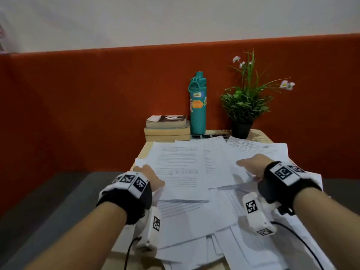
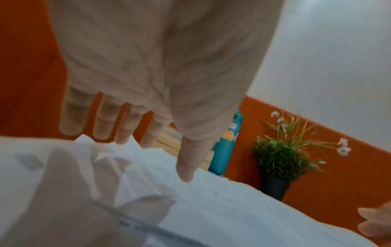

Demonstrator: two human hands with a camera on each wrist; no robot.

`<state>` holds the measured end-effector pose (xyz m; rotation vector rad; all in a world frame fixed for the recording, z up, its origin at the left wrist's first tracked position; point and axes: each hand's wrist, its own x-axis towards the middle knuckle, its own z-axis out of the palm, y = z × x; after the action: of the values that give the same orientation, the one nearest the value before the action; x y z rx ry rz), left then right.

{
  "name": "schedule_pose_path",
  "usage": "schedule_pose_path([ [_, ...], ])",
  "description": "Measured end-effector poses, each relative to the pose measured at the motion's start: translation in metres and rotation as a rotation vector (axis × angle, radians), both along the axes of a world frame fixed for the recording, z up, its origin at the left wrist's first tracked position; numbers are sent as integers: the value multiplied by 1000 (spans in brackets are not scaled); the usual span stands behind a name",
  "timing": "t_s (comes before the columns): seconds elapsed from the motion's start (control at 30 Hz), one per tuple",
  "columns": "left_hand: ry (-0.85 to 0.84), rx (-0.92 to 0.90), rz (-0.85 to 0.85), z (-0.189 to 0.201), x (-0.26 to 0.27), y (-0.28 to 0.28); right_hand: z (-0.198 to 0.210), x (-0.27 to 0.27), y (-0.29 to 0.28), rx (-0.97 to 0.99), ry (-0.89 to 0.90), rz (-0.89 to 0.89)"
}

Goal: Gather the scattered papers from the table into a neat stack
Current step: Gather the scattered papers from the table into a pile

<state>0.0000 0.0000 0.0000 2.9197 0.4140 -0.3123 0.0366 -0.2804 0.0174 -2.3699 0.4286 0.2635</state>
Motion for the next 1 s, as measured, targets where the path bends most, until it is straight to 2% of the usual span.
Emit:
schedule_pose_path([
  [0.13, 100, 63, 90, -18, 6, 5, -6, 24, 9, 42, 97, 81],
  [0.3, 109, 217, -12, -23, 13, -3, -9, 43, 25, 75, 90, 186],
  [0.37, 175, 156, -50, -22, 19, -9, -12, 46, 34, 99, 104, 217],
  [0.47, 184, 81, -119, -21, 24, -19, -16, 44, 41, 258, 176, 163],
  [0.57, 203, -6, -132, -25, 24, -21, -23, 46, 39, 294, 122, 105],
  [0.67, 195, -106, -19, -25, 24, -18, -20, 44, 35, 322, 155, 95],
  [0.77, 76, -208, 149, -19, 30, -13, -14, 42, 32, 282, 213, 127],
  [0.83, 9, -322, 195, -15, 34, -15, -14, 38, 34, 344, 257, 148],
  [0.87, -12, -392, 205, -15, 36, -18, -13, 35, 36, 378, 235, 151],
  [1.0, -74, -602, 217, -15, 35, -25, -14, 32, 45, 229, 102, 206],
])
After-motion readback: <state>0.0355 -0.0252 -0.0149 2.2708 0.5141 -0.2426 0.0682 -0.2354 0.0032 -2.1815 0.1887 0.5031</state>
